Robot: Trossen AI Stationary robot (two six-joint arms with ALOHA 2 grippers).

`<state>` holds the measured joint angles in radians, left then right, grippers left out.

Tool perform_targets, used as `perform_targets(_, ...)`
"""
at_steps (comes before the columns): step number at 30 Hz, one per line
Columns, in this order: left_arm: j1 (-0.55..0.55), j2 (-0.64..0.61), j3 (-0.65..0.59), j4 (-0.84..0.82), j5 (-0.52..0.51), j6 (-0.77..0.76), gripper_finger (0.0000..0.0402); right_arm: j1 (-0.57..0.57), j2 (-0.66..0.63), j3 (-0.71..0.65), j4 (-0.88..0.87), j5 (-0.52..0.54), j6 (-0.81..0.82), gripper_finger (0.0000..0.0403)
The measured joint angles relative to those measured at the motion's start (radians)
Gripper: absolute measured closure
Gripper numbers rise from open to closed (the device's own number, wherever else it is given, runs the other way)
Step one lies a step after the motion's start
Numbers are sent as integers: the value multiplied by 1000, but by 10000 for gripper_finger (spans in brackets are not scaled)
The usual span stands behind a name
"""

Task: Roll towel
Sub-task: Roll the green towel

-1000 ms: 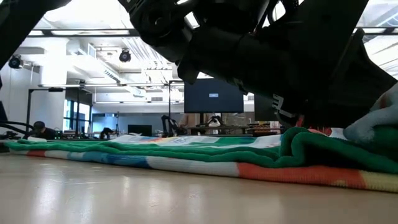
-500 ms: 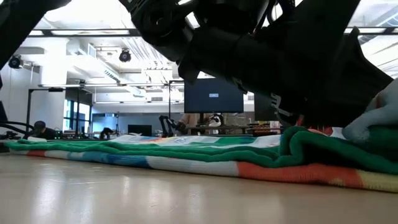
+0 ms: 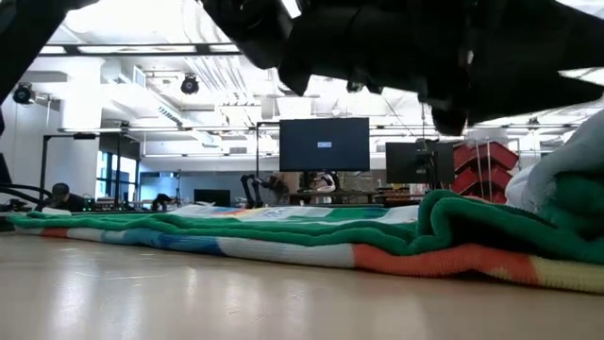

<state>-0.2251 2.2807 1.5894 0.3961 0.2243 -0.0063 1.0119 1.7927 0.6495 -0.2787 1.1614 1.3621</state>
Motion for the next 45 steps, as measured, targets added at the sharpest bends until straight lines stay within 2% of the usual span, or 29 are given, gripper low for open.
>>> perform_targets(6,75,17,2,-11,5,43,177,0,-1,0,3,-2,-4,164)
perform_targets(9,101,50,2,-9,49,44,182,0,-3,0,3,-6,-12,166)
perform_targets(11,104,69,2,-4,79,44,181,0,-3,0,3,-6,-13,166)
perform_targets(20,98,92,2,-4,81,65,157,0,-10,0,-2,-11,-44,146)
perform_targets(24,98,92,4,-53,56,87,156,18,-67,13,-36,-53,-103,139)
perform_targets(28,101,92,5,-78,54,103,163,57,-148,54,-110,-157,-115,131)
perform_targets(32,101,92,-2,-81,50,110,171,89,-175,61,-112,-239,-57,122)
perform_targets(36,103,91,-12,-81,49,111,174,90,-124,55,-160,-330,90,117)
perform_targets(40,103,91,-14,-82,50,103,169,76,-46,55,-161,-340,161,110)
perform_targets(45,106,91,-16,-86,50,100,162,40,-13,60,-132,-324,157,99)
